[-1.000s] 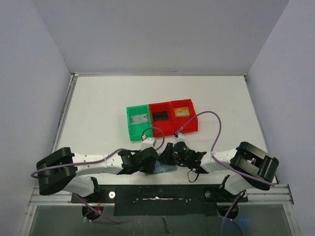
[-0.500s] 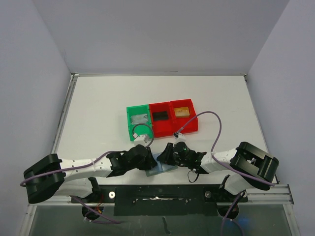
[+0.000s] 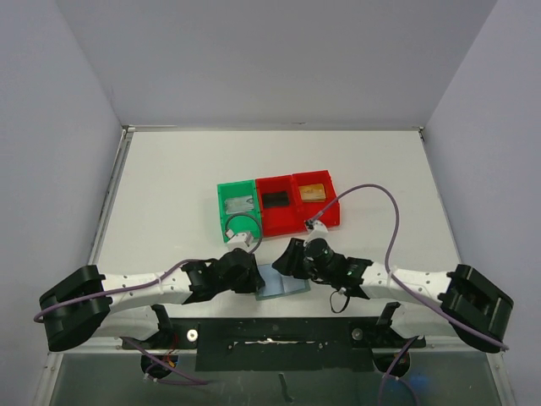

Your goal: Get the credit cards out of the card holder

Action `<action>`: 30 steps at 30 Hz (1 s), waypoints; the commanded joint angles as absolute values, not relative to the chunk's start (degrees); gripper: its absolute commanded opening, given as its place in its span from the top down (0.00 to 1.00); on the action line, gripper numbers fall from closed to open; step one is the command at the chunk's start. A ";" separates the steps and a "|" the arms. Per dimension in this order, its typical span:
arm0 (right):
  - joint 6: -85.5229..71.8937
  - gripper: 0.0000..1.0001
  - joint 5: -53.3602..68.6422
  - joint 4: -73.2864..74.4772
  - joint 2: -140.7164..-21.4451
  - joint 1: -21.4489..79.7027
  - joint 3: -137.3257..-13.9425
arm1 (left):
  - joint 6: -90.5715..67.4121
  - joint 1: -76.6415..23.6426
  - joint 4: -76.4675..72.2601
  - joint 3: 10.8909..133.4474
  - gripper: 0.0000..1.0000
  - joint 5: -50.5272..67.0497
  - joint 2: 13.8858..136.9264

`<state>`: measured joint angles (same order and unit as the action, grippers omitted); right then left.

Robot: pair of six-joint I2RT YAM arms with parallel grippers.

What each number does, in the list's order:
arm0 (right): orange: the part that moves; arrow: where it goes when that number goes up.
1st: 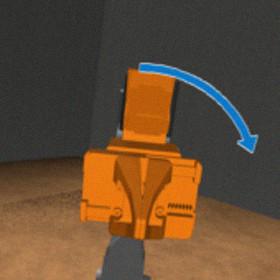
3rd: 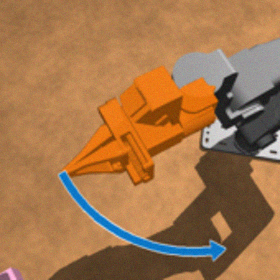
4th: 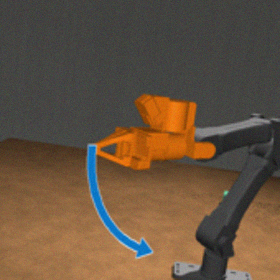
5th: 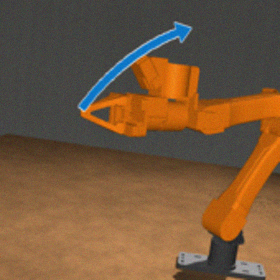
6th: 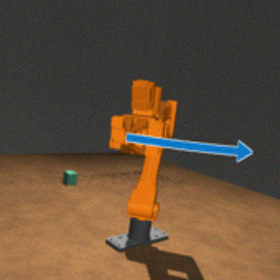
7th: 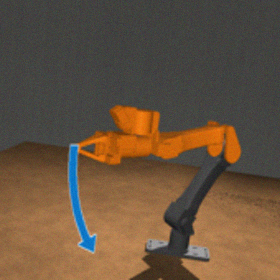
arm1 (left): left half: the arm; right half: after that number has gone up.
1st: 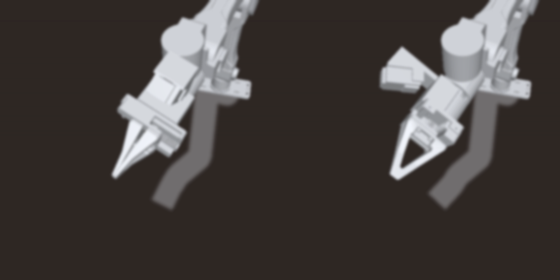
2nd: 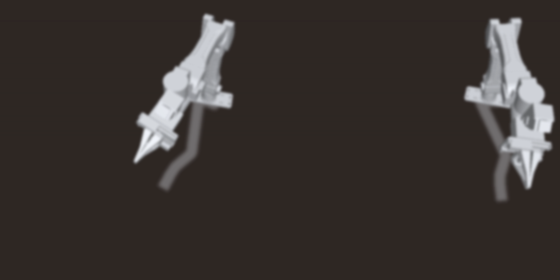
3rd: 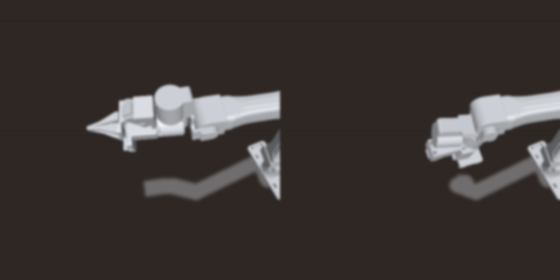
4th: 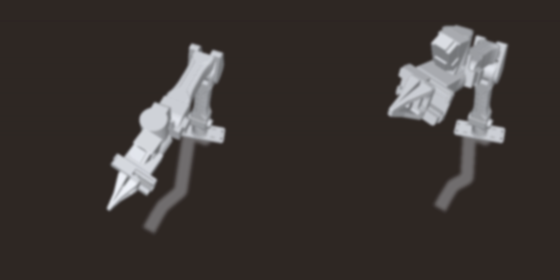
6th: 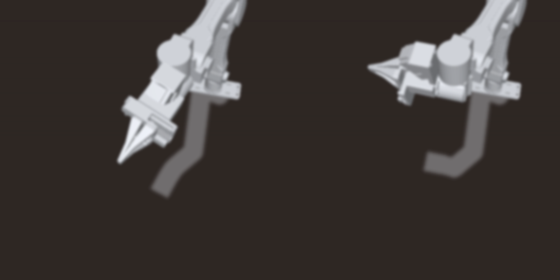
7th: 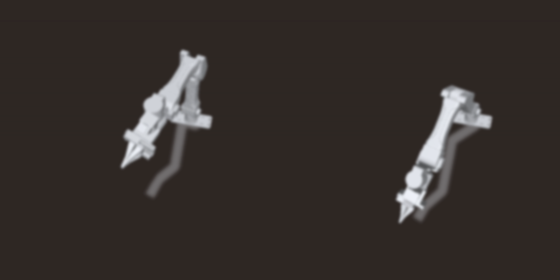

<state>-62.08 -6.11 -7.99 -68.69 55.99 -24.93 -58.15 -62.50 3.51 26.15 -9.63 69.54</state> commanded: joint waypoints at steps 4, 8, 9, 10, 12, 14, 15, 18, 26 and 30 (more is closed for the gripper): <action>-63.80 0.56 -14.64 6.73 -60.63 56.44 -24.75 | -55.57 -61.88 2.46 29.14 0.81 -9.29 69.63; -65.10 0.53 -13.83 6.82 -61.06 56.42 -23.20 | -55.17 -61.87 1.86 30.16 0.81 -8.63 71.35; -65.45 0.53 -13.96 7.55 -61.94 56.44 -23.39 | -55.07 -61.87 1.78 30.37 0.80 -8.56 71.67; -65.59 0.53 -14.12 8.15 -62.76 56.44 -23.64 | -55.03 -61.87 1.69 30.53 0.81 -8.56 71.90; -65.70 0.53 -14.03 8.60 -64.52 56.48 -24.34 | -54.94 -61.87 1.39 30.67 0.80 -8.44 72.42; -65.16 0.53 -13.72 8.47 -66.22 56.51 -25.34 | -54.93 -61.95 1.16 30.72 0.80 -8.38 72.79; -64.75 0.53 -13.52 8.26 -66.97 56.46 -25.77 | -54.93 -61.96 1.14 30.76 0.81 -8.40 72.96; -62.57 0.60 -10.47 3.75 -68.24 56.51 -25.76 | -54.93 -61.96 1.10 30.74 0.80 -8.31 73.12; -58.69 0.84 -8.64 0.40 -65.92 56.43 -27.48 | -54.76 -61.96 0.86 30.76 0.80 -8.28 72.55; -57.39 0.82 -8.79 1.57 -62.66 56.04 -27.56 | -54.55 -61.96 2.48 30.76 0.79 -9.57 70.94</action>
